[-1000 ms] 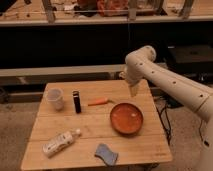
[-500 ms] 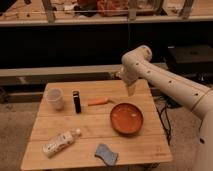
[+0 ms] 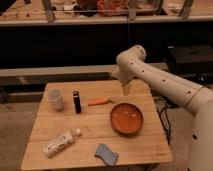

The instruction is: Knock the eraser over

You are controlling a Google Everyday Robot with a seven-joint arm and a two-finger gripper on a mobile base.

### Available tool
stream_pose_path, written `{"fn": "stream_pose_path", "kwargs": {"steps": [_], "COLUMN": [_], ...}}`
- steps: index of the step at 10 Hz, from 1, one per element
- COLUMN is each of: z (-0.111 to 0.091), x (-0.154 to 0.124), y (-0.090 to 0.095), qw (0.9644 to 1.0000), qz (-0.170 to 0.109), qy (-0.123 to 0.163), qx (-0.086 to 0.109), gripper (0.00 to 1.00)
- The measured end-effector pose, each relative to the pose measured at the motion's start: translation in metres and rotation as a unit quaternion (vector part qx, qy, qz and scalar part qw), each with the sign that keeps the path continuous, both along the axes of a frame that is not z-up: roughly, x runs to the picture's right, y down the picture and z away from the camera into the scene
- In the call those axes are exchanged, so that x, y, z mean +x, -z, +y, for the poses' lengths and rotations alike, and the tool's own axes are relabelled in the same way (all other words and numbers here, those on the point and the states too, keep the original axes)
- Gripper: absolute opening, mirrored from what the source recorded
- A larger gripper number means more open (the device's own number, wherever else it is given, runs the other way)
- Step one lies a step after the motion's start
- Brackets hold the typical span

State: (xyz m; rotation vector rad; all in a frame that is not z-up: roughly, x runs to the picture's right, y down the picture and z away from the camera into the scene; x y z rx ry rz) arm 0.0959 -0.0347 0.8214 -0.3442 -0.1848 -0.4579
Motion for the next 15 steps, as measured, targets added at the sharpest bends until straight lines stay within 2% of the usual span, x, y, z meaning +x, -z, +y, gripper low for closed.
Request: {"fn": "stream_pose_path", "kwargs": {"steps": [12, 15], "z": [-0.002, -0.002], "x": [-0.045, -0.048], "y": [-0.022, -0.026], "qw": [0.9999, 0.9999], "qz": [-0.007, -0.005], "qy": [0.014, 0.015], "qx": [0.002, 0.004], "gripper": [0.80, 0.80]}}
